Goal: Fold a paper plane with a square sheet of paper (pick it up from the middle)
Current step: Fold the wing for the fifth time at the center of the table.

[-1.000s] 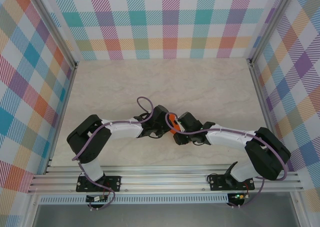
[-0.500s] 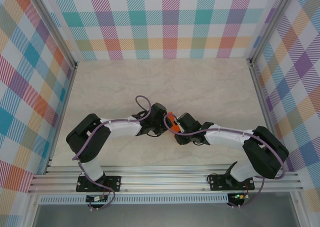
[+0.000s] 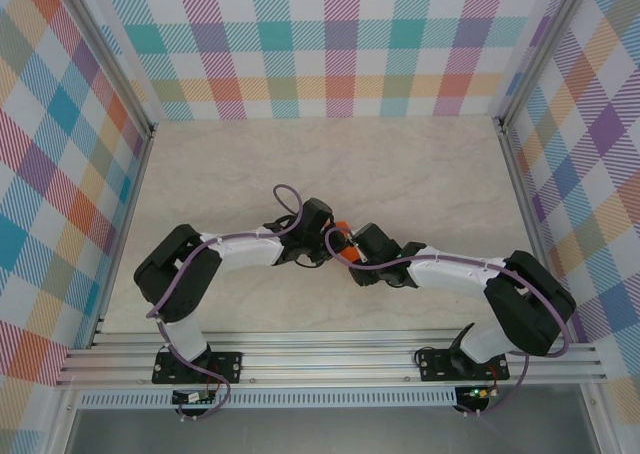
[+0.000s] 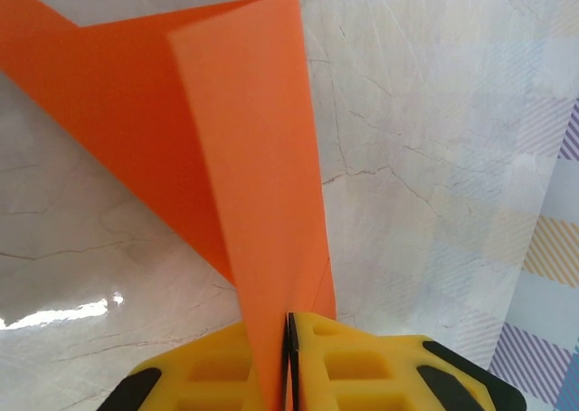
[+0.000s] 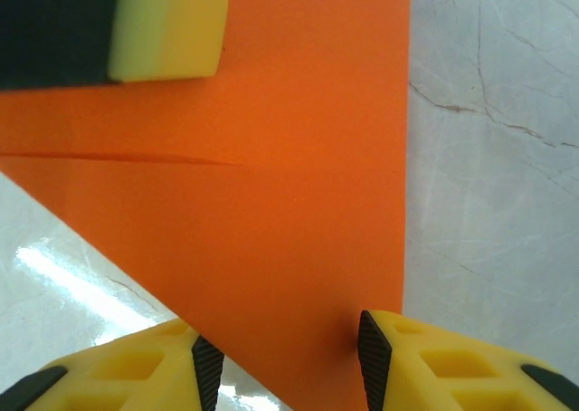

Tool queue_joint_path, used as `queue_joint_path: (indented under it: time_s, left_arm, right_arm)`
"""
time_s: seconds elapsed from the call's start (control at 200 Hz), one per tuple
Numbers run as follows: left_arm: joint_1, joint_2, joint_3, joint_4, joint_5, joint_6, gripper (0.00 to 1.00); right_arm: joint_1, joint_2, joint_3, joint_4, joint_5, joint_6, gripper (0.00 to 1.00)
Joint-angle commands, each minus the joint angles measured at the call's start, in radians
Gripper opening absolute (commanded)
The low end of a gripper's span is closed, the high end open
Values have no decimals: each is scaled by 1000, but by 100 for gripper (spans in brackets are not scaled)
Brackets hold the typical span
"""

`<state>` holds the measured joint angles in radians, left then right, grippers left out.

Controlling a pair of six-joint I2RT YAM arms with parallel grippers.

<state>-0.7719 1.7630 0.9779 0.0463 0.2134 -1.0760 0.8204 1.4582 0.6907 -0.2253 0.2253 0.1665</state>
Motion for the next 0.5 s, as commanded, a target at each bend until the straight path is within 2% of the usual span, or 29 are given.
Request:
queue_joint_path:
  time_s: [0.0,0.495]
  left_arm:
    - [19,27,38,-37,40,43,12]
    - [36,50,97,-97,76,103,12]
  right_arm:
    - [8,3,27,7,12,-24,44]
    - [8,33,61,0,81,-55,30]
